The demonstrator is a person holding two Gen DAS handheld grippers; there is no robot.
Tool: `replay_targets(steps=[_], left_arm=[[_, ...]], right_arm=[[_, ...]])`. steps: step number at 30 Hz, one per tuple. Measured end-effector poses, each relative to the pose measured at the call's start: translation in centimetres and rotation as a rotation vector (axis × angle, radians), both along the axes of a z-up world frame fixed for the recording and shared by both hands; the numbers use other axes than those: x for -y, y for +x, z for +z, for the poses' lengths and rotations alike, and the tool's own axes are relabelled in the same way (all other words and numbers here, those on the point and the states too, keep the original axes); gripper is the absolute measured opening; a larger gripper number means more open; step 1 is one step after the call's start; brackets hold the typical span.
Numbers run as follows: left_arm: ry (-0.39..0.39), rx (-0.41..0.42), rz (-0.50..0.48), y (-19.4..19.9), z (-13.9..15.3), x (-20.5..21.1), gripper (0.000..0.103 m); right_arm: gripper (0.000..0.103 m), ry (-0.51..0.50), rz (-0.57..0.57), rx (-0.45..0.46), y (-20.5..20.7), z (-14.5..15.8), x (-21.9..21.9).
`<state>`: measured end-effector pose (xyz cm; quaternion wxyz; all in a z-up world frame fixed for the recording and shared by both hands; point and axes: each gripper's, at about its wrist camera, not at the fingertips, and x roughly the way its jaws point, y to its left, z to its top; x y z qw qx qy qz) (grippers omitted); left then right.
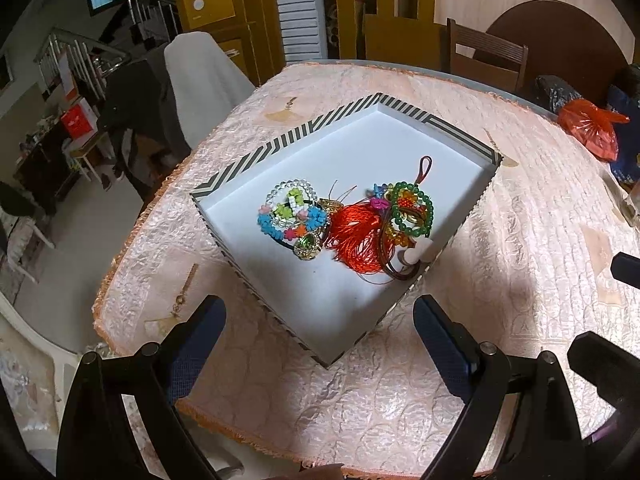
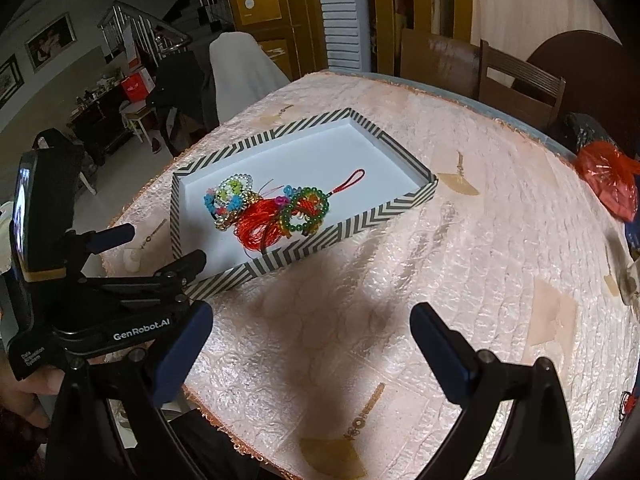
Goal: Organize jewelry
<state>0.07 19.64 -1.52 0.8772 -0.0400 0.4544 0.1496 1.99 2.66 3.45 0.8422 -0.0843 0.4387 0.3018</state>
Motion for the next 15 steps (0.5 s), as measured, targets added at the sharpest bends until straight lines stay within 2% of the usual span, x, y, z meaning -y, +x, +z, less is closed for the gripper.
replay_targets(steps=[11, 15], left_arm=[[-0.004, 0.012, -0.006, -0.01, 0.19, 0.22, 0.099], [0.02, 0.034, 0.002, -0.27, 0.38, 0.17, 0.099]], right_arm=[[0.101, 0.002, 0.012, 0.004, -0.17, 0.13, -0.37], [0.101, 0.002, 0.011, 0.004, -0.2, 0.15, -0.4]])
